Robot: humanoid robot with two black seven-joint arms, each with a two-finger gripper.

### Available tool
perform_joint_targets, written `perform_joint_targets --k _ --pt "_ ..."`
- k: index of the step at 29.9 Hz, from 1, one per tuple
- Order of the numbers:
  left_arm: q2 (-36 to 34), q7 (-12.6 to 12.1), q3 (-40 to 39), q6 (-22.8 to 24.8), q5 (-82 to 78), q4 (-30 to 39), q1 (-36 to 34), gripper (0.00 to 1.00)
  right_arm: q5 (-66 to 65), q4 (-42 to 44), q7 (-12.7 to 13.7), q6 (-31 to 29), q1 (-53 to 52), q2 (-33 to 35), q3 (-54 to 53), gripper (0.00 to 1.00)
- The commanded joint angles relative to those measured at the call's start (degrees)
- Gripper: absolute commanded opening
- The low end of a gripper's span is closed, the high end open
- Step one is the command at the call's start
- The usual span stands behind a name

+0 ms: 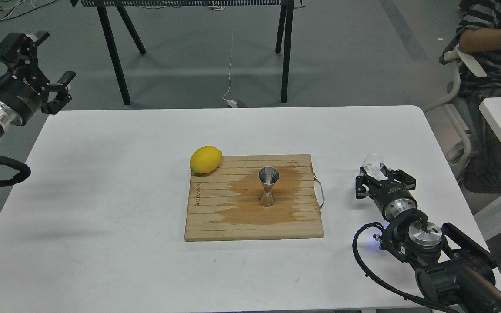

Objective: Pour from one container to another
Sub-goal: 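Move the right gripper to the clear glass cup and grasp it, then lift the glass cup with the right gripper toward the jigger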

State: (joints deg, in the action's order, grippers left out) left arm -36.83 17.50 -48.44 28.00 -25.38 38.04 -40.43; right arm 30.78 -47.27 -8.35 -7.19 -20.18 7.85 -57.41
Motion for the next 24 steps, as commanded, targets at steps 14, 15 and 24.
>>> perform_joint_targets --k 14,15,24 --pt "0.2 0.2 -0.7 0.0 0.1 -0.1 0.0 0.99 -7.8 -29.8 -1.3 17.1 0.6 3.7 -0.2 0.12" --pt "0.2 0.2 -0.7 0.0 0.1 0.0 0.1 0.99 -8.5 -30.6 -1.2 18.3 0.4 3.6 -0.2 0.12" --pt "0.1 0.2 -0.8 0.0 0.1 0.0 0.0 0.99 -12.2 -38.2 -0.1 24.6 -2.2 3.8 0.5 0.12"
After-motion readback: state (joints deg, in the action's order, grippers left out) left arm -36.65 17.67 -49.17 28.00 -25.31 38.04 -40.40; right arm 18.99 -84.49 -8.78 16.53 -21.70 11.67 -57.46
